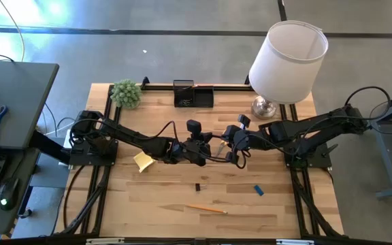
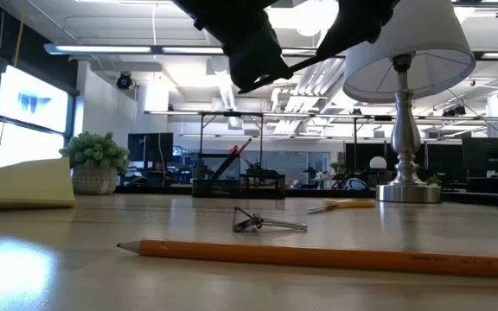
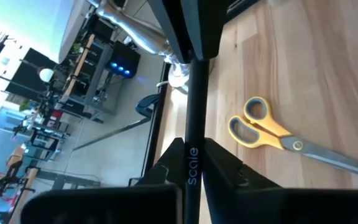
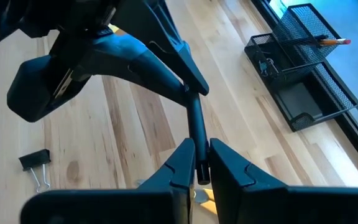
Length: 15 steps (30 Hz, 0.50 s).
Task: Pick and place office supplies into organizer
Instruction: Put the black pen into the top left slot of the desk organizer
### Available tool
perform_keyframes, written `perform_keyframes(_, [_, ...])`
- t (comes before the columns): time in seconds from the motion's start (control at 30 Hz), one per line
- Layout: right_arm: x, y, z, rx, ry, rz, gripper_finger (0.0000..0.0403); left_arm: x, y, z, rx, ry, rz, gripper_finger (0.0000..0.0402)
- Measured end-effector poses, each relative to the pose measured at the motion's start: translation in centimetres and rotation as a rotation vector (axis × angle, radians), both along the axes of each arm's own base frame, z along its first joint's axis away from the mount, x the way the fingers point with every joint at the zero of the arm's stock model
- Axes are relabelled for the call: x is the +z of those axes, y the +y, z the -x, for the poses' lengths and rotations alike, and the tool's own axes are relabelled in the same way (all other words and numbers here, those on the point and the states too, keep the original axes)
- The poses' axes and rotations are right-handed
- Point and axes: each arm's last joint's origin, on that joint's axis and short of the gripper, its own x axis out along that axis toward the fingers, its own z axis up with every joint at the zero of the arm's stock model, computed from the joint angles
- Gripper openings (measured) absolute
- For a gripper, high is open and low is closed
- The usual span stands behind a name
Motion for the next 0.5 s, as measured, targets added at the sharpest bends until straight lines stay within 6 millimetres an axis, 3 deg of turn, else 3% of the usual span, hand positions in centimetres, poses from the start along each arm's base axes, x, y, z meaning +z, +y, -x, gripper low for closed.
perform_keyframes(0.33, [0.0,0.0,0.0,-0.004,-0.007,0.003,0.005,0.1,0.1,0.0,0.035,-0.011,-0.013,0.002])
perform_keyframes(0.5, [-0.3,0.0,0.4,0.019,0.053,-0.025,0.007,-0.4,1.6,0.5,0.122,0.027,-0.001,0.001])
